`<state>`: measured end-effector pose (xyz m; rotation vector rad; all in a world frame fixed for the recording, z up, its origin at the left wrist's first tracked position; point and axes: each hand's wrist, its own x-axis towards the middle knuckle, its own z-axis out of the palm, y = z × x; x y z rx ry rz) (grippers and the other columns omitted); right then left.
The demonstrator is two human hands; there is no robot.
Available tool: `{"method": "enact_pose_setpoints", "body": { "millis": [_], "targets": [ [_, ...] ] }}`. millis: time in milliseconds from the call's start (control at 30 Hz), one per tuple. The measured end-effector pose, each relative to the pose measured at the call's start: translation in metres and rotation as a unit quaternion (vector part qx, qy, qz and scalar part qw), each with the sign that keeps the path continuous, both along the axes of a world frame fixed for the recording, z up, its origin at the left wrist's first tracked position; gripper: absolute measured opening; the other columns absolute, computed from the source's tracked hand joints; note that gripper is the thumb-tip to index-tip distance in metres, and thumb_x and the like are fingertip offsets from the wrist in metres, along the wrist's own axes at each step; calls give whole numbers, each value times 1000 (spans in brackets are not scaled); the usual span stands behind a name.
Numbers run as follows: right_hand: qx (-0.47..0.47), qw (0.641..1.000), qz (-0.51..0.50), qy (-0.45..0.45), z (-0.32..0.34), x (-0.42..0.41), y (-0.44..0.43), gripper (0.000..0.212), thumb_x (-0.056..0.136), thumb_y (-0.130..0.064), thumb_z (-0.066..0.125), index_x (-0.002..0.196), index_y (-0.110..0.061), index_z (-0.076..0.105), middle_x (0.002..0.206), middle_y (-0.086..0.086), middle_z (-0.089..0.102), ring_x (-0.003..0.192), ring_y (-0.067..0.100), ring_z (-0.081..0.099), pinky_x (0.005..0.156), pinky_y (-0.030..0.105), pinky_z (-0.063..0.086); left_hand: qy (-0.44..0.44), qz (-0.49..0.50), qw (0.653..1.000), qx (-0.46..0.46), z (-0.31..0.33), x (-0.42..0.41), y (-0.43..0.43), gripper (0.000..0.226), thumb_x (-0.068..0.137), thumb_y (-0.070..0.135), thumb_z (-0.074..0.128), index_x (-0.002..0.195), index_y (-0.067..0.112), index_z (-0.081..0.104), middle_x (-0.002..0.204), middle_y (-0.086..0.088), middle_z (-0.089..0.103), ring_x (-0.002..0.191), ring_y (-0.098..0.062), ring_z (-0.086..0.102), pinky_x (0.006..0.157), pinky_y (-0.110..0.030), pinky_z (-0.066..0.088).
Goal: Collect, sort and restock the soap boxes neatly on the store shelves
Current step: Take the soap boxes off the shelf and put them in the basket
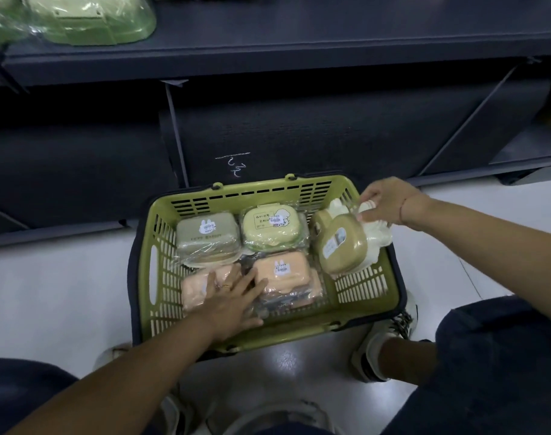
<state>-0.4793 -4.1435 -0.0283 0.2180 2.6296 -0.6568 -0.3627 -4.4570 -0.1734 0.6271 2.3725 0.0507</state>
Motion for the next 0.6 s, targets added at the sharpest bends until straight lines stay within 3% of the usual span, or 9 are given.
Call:
{"method": "enact_pose_setpoints", "body": {
  "millis": [100,200,433,600],
  "targets": [
    [117,991,59,-16,-19,9,-6,42,83,-23,74,121,-11,63,123,7,60,107,23,57,79,21,40,13,6,1000,0,-2,-1,-8,82,94,67,35,151,38,-17,157,7,-29,139,-22,-33,108,-57,-21],
    [130,988,74,-45,-52,24,-20,49,88,-23,69,133,-12,54,136,9,54,121,25,54,94,25,41,23,12,1000,-6,-2,-1,-10,83,94,66,35,152,35,-16,157,5,-29,140,-21,-32,114,-61,-14],
    [136,990,10,-27,-90,33,-28,44,91,-9,63,134,-11,54,128,13,59,113,28,59,90,30,48,13,-12,1000,5,-3,1,-2,82,93,67,37,143,47,-25,148,3,-40,133,-26,-36,110,-67,-12],
    [179,983,8,-37,-101,24,-30,38,91,-1,59,128,-10,55,123,12,62,111,26,61,89,29,50,7,-18,1000,-4,-3,0,-2,81,94,66,36,149,44,-19,151,2,-36,134,-25,-36,110,-68,-12]
  ]
}}
